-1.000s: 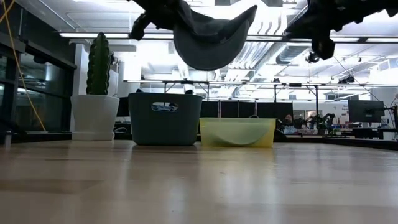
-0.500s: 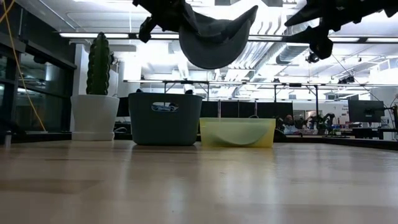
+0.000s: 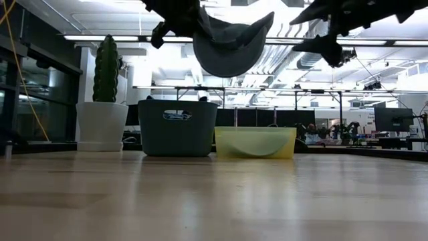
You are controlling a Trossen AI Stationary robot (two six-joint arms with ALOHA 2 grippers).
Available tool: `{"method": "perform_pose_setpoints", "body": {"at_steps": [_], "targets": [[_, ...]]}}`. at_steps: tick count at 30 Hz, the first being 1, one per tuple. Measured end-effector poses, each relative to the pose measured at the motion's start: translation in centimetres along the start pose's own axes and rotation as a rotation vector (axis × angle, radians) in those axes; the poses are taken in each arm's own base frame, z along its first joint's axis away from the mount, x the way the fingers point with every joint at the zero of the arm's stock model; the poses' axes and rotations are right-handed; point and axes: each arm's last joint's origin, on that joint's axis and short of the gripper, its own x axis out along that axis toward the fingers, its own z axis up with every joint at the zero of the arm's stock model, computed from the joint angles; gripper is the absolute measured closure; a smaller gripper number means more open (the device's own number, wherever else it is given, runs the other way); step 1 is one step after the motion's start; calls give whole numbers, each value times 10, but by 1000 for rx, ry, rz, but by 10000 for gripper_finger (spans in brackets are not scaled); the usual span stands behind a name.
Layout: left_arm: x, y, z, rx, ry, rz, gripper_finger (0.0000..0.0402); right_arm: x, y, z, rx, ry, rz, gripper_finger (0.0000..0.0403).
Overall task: Pick & Place hat
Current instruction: Put the gray cap into the yellow bin
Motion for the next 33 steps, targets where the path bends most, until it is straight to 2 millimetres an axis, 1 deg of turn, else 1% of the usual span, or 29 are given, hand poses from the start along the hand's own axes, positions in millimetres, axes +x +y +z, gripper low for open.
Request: {"method": "perform_pose_setpoints", "body": {"at_steps": [5, 9, 19, 23, 28, 33], "targets": [[0, 0, 0, 11, 0, 0, 401, 15, 1, 5, -11, -77, -2, 103], [0, 0, 0, 12, 0, 1, 401, 28, -2, 6, -5, -101, -27, 99], [0, 1, -2, 27, 9, 17, 401, 56, -1, 9, 29, -177, 48, 99], [0, 1, -2, 27, 8, 17, 401, 65, 0, 11, 34, -222, 84, 99], [0, 2, -2, 31, 7, 20, 401, 75, -1, 9, 76, -229, 131, 99], [0, 2, -2, 57, 6, 23, 401, 81, 2, 9, 113, -278, 150, 99]]}}
